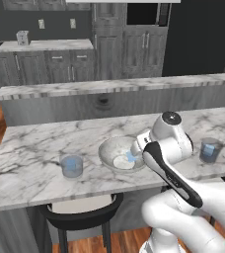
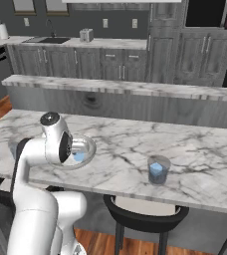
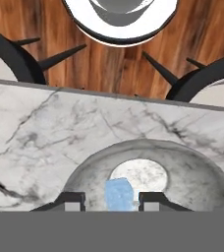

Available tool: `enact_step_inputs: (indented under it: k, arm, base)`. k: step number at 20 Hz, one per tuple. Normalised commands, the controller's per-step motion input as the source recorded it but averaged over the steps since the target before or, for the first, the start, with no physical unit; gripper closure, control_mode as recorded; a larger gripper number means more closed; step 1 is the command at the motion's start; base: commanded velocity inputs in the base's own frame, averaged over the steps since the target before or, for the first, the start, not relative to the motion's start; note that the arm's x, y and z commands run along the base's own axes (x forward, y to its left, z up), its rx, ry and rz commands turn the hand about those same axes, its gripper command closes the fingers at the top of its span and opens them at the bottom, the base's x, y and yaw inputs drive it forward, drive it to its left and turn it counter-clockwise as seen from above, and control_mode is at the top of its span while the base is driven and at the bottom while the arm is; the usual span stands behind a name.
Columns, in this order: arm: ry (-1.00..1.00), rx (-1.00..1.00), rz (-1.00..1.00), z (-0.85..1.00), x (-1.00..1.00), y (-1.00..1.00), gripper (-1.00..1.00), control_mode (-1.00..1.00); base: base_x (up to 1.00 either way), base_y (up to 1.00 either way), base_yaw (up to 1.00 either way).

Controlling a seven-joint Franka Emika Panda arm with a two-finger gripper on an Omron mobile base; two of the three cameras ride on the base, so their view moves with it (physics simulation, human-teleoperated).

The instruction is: There are four ice cubes in the ice bowl. Place two ice cubes in each glass of water.

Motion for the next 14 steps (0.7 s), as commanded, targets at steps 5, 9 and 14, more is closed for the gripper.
enact_step_inputs:
  k: [5,9,14]
  arm:
    - [0.04,-0.03,0.00,-0.05,0.64,0.33,-1.00,-1.00]
    - [0.10,-0.08,0.00,0.00,0.55,0.17,-1.00,-1.00]
    - [0.14,-0.07,-0.01,-0.02,0.41,0.00,-1.00,-1.00]
  base:
    - [0.00,0.00,0.00]
    - [0.00,0.00,0.00]
    - [0.00,0.00,0.00]
